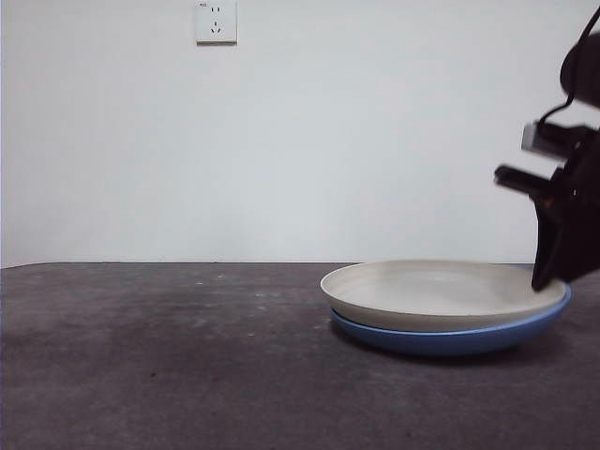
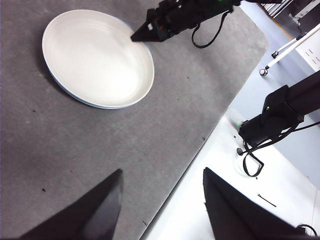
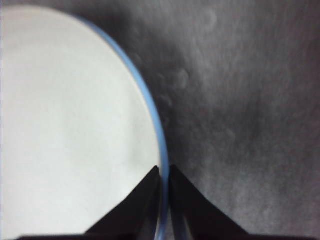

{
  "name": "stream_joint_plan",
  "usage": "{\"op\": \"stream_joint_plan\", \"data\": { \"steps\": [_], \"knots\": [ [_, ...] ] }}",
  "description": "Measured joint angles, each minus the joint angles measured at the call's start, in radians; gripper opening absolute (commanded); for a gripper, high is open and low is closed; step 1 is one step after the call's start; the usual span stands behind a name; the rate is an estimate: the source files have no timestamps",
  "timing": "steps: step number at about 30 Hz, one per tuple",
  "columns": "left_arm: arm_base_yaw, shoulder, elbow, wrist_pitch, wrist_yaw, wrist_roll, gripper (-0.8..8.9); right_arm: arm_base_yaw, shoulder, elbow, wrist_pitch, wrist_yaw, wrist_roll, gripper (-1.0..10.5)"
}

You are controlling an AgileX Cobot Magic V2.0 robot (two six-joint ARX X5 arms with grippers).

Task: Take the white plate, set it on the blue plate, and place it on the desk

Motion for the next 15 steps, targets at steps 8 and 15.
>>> {"op": "stream_joint_plan", "data": {
  "steps": [8, 15],
  "knots": [
    [0.0, 0.0, 0.0, 0.0, 0.0, 0.0, 2.52, 0.01, -0.056, 0.002, -0.002, -0.038, 0.02, 0.1],
    [0.0, 0.0, 0.0, 0.001, 0.0, 0.0, 2.52, 0.082, -0.056, 0.023, 0.018, -0.042, 0.046, 0.1]
  ]
}}
